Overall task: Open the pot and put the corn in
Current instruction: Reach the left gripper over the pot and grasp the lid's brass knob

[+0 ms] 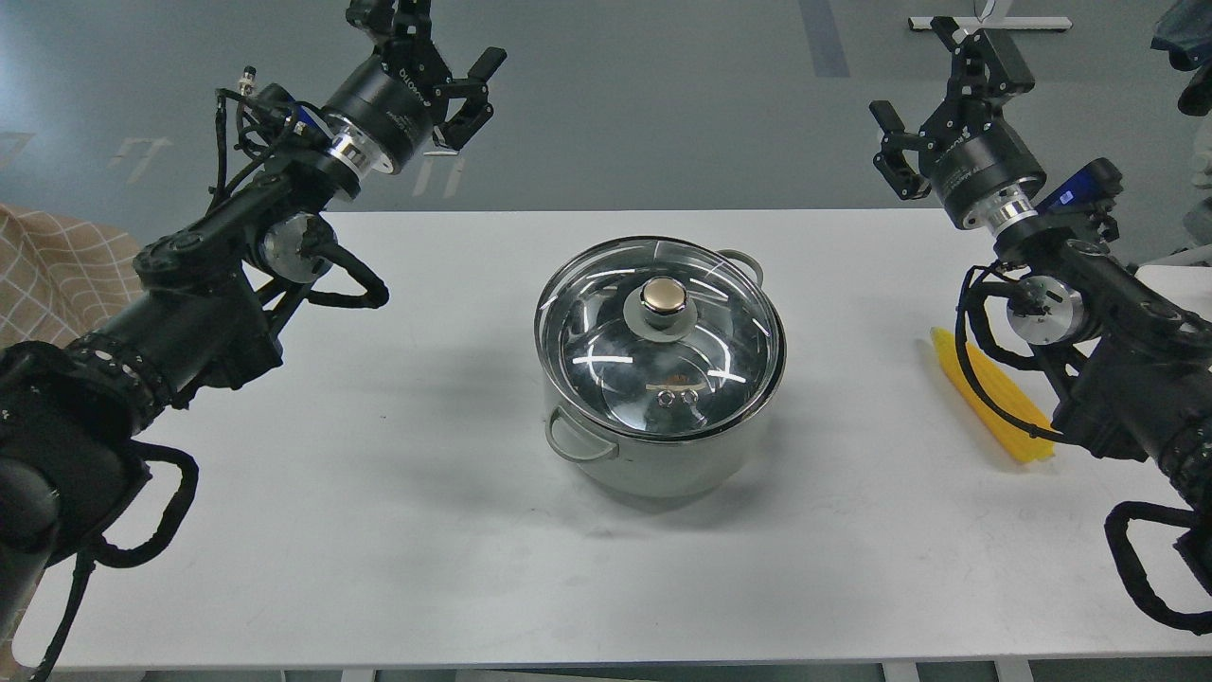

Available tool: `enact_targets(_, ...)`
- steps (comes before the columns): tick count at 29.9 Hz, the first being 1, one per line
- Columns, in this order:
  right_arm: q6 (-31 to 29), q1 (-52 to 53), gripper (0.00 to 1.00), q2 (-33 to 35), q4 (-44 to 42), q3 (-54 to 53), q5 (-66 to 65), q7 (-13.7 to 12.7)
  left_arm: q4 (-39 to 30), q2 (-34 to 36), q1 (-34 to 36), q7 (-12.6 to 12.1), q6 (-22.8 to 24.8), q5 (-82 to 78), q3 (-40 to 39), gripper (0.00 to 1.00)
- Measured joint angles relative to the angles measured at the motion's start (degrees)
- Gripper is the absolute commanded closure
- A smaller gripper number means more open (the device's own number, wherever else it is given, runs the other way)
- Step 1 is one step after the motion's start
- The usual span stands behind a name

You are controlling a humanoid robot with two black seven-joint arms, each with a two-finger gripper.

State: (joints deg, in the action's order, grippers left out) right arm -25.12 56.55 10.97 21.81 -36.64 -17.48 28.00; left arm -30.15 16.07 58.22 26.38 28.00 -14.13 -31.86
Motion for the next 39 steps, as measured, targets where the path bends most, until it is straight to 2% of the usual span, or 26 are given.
enact_targets(5,-0.01,-0.11,0.00,-0.03,0.00,0.00,0.00,0.00,0.00,-0.08,-0.03,0.16,0.00,-0.14,-0.01,0.02)
enact_targets(9,-0.02,-0.21,0.00,0.32,0.00,0.00,0.00,0.00,-0.09,0.19,1.66,1.36,0.00,-1.81,0.17,0.02)
enact_targets(12,-0.02,-0.36,0.00,0.72,-0.10,0.00,0.00,0.00,-1.01,1.44,4.54,1.62,0.00,-7.80,0.25,0.02)
enact_targets(15,0.00,-0.50,0.00,1.82,-0.29,0.04,-0.04,0.00,-5.71,3.47,7.03,1.63,-0.24,-17.81,0.22,0.02)
enact_targets(18,0.34,-0.82,0.00,2.71,-0.55,0.15,-0.08,0.00,-12.80,5.45,8.11,1.63,-3.43,-27.48,0.16,0.02)
enact_targets(24,0.52,-2.61,0.00,5.16,-0.63,0.18,-0.09,0.00,-29.96,7.25,7.43,1.64,-12.92,-51.83,0.88,0.02)
enact_targets(27,0.52,-3.16,0.00,5.97,-0.58,0.18,-0.09,0.00,-34.84,6.71,5.96,1.63,-16.12,-65.70,1.56,0.02)
enact_targets(34,0.52,-3.78,0.00,6.69,-0.38,0.16,-0.10,0.00,-36.84,4.85,3.52,1.64,-22.18,-94.98,6.86,0.02)
enact_targets(39,0.52,-3.99,0.00,6.71,-0.31,0.15,-0.10,0.00,-36.37,5.45,1.92,1.64,-24.76,-102.81,12.01,0.02)
